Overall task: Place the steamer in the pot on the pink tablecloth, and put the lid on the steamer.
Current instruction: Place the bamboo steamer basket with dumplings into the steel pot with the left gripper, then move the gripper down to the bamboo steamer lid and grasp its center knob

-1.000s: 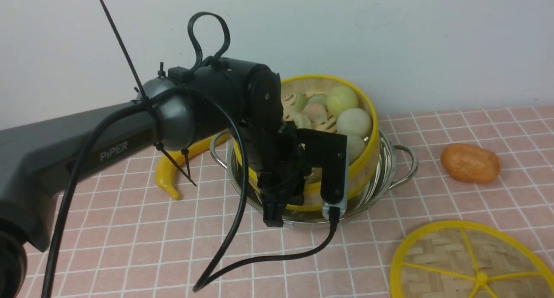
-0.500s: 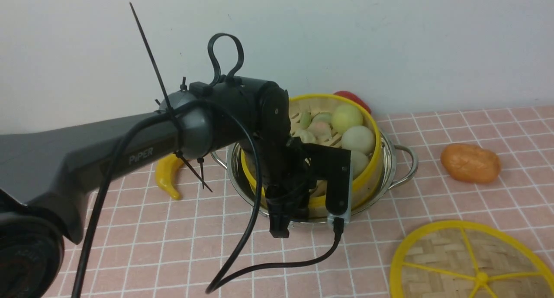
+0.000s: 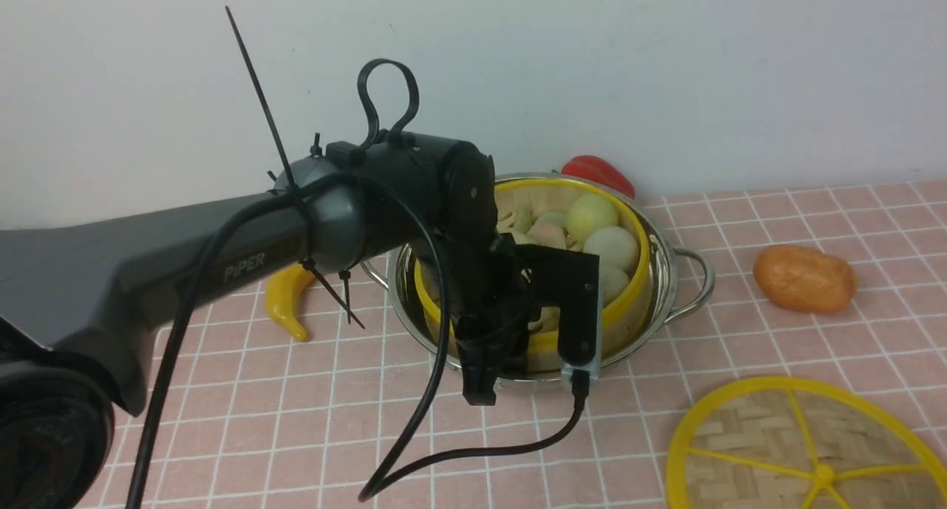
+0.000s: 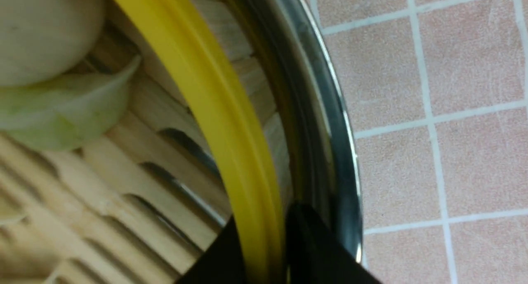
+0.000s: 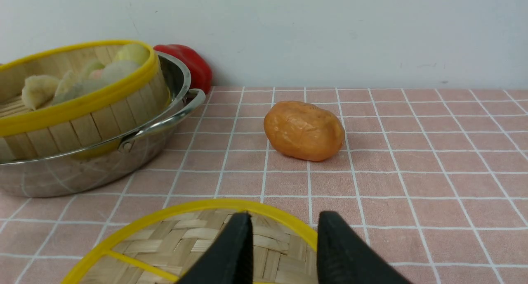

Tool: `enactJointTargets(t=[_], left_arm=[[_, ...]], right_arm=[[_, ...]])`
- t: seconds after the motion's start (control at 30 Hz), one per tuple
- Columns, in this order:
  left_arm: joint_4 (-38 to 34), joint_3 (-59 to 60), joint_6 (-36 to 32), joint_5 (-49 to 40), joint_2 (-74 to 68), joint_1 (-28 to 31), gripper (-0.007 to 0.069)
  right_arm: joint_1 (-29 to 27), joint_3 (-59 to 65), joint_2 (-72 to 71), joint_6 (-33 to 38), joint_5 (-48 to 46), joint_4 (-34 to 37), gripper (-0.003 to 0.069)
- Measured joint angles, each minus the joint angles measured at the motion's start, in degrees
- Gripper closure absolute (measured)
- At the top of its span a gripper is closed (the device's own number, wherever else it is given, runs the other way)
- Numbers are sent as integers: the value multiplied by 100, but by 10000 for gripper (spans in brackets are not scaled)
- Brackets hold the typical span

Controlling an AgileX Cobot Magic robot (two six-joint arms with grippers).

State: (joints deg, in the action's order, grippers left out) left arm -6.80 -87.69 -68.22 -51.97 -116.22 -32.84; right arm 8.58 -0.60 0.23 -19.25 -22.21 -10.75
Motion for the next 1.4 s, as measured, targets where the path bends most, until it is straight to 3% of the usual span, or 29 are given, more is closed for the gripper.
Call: enactJointTargets(t=[0.57,0.73,1.17,1.3,1.37,1.4], left_arm=[[680,-60,1128,-17,17,0,206],[790,-77,1419,-91,74,0,174],[945,-71,2048,-353,1298,0,178],[1368,-71,2763,-413,1799,0,269],[2034,-71,3561,-637,2312,0,426],[2130,-71,3623,-665,2398,0,454]], right_arm=[[0,0,0,0,0,0,416],[0,0,0,0,0,0,416],[0,0,0,21,0,0,416],[0,0,0,21,0,0,416],[0,0,0,21,0,0,416],[0,0,0,21,0,0,416]])
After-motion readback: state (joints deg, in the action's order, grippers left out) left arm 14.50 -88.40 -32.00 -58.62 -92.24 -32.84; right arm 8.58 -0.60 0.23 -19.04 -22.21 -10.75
